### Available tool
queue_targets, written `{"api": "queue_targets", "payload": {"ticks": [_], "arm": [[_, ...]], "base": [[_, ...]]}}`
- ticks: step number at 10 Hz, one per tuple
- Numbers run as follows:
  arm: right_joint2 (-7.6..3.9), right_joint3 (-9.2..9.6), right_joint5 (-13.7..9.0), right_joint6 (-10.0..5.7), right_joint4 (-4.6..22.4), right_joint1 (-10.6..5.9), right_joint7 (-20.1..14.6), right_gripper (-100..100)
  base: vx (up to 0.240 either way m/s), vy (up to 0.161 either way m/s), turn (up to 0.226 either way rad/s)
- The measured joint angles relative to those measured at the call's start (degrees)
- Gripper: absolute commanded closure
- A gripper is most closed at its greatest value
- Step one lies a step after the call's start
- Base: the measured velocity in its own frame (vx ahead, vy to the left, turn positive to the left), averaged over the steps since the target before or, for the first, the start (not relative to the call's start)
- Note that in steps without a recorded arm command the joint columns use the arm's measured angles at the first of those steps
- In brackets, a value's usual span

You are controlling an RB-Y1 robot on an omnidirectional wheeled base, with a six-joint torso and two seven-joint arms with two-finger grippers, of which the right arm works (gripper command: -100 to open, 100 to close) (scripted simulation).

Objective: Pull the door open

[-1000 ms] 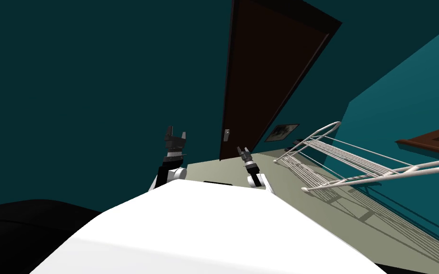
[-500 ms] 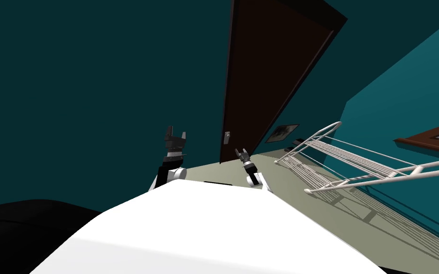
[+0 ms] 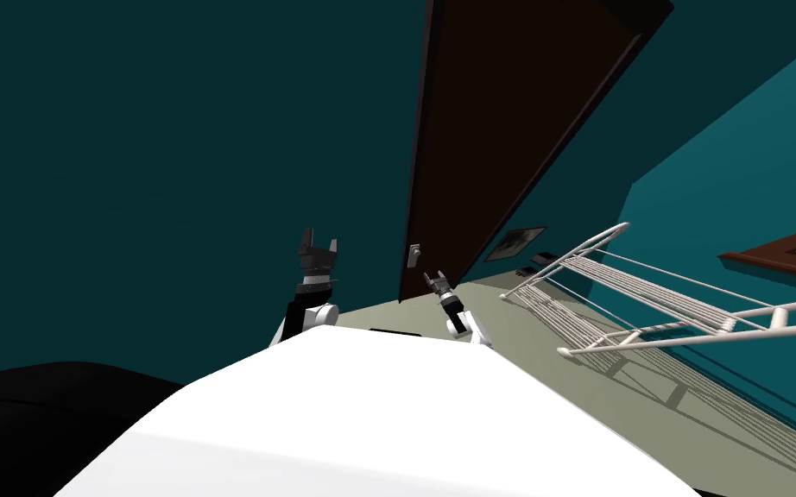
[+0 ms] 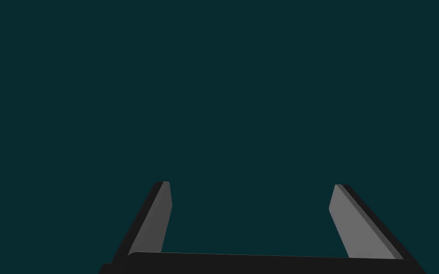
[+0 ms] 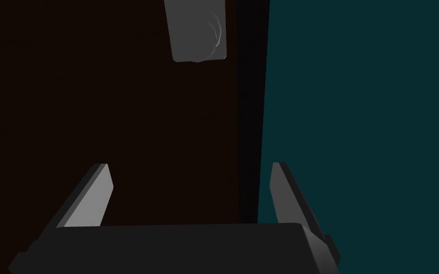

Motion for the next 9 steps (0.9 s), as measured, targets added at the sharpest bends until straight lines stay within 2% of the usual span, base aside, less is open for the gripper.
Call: {"api": "queue_targets", "payload": {"ticks": [3, 5, 7, 9], "arm": [[-0.02, -0.39, 2.10, -0.74, 3.00, -1.21, 1.69, -100], [0.33, -1.06, 2.03, -0.54, 3.58, -1.81, 2.28, -100], [2.12, -3.70, 1.45, 0.22, 5.48, -3.32, 4.92, -100], [3.36, -5.42, 1.24, 1.84, 6.22, -4.60, 6.51, -100]], "base": [[0.151, 0.060, -0.032], [-0.002, 0.034, 0.300], [0.004, 0.027, 0.277], [0.041, -0.010, 0.285]]}}
